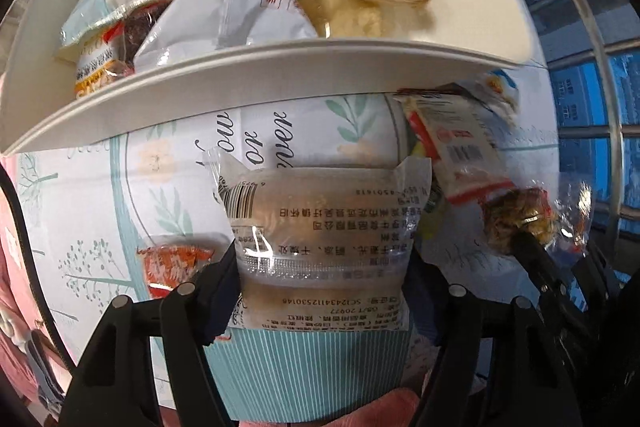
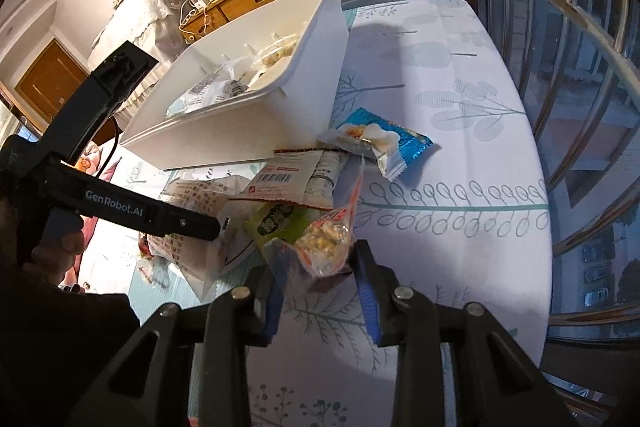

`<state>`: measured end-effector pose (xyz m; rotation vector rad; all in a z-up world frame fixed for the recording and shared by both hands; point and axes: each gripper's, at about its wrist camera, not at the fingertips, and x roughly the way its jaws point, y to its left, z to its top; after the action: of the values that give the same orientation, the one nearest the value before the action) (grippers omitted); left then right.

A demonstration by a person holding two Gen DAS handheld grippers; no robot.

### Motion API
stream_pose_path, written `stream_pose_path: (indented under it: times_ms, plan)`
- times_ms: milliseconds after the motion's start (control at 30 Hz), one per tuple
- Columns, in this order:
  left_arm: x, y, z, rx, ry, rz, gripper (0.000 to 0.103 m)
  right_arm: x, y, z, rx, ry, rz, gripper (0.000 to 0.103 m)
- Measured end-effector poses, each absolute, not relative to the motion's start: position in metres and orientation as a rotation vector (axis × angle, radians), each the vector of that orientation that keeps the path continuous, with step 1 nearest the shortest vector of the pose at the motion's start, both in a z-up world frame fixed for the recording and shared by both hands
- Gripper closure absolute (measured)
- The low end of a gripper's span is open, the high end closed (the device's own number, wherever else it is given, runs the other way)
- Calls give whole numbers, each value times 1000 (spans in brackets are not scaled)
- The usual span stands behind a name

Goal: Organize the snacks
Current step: 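Grasp the clear bread bag with the left tool while the right tool grasps the clear nut bag, then carry the bread bag and nut bag into the white tray and release both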

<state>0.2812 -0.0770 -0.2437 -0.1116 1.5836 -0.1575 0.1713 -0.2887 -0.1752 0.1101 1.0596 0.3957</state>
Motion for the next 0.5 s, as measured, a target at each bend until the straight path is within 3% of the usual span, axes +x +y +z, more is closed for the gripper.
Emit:
stream_pose_path:
  times_ms: [500]
  plan:
    - [263,-53,-162,-68,1525,-257,30,168,-269,-125,79,1003,351,70]
